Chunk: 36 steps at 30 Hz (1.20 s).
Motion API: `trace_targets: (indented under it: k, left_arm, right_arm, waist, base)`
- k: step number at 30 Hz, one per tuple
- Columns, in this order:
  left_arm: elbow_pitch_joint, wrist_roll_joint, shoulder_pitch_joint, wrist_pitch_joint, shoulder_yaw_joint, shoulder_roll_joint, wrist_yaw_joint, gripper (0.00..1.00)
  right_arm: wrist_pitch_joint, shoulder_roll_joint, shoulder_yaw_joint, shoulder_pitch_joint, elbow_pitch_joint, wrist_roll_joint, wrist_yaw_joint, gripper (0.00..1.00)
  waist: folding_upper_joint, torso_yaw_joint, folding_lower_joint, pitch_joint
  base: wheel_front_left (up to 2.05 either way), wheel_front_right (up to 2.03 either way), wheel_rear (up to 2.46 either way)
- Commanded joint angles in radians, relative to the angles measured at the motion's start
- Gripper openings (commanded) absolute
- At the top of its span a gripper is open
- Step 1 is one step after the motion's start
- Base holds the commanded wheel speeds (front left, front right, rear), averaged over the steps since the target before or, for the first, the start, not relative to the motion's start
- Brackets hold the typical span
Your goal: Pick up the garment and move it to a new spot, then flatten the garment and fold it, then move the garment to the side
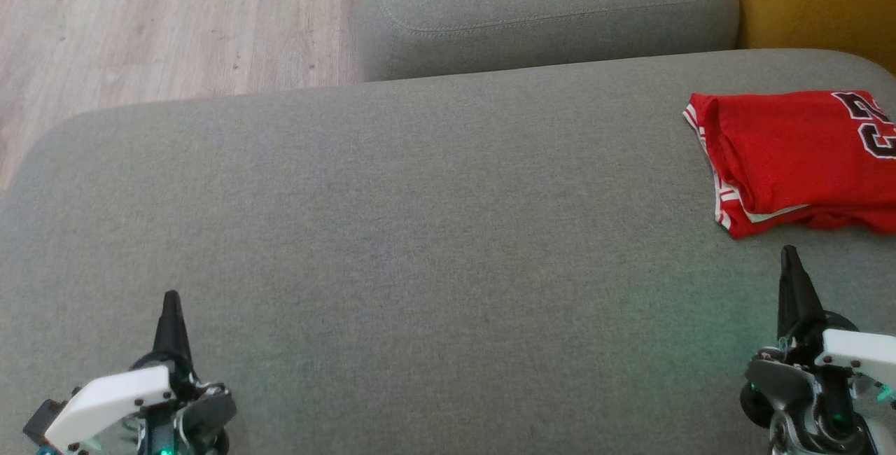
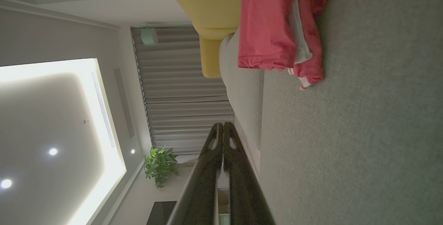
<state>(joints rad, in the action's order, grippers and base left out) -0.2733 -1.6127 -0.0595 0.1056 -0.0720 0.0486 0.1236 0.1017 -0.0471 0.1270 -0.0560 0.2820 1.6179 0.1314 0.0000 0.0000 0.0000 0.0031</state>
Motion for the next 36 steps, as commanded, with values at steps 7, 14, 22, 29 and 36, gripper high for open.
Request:
trace_targets:
  k: [7,14,22,29,36]
  left_arm:
    - [0.028,0.002,-0.048,0.006,-0.039,0.004,0.007,0.0]
    - [0.028,0.003,-0.048,0.006,-0.04,0.004,0.007,0.0]
    - [0.028,0.003,-0.048,0.006,-0.04,0.004,0.007,0.0]
    - [0.028,0.003,-0.048,0.007,-0.04,0.003,0.007,0.0]
    - [0.028,0.003,-0.048,0.007,-0.041,0.003,0.007,0.0]
  right_arm:
    - [0.007,-0.008,-0.019,-0.051,-0.038,-0.004,-0.001,0.0]
    - [0.007,-0.008,-0.019,-0.051,-0.037,-0.005,-0.001,0.0]
    - [0.008,-0.007,-0.018,-0.051,-0.037,-0.006,-0.001,0.0]
    - [0.008,-0.007,-0.017,-0.051,-0.037,-0.006,-0.001,0.0]
    - [0.009,-0.006,-0.017,-0.052,-0.037,-0.006,-0.001,0.0]
  waist:
    - [0.0,0.0,0.0,0.0]
    - [0.0,0.0,0.0,0.0]
    - [0.0,0.0,0.0,0.0]
    - [0.0,0.0,0.0,0.0]
    - [0.0,0.0,0.0,0.0]
  base:
    - [0.0,0.0,0.0]
    - [0.0,0.0,0.0]
    - [0.0,0.0,0.0]
    - [0.0,0.0,0.0]
    - [0.0,0.0,0.0]
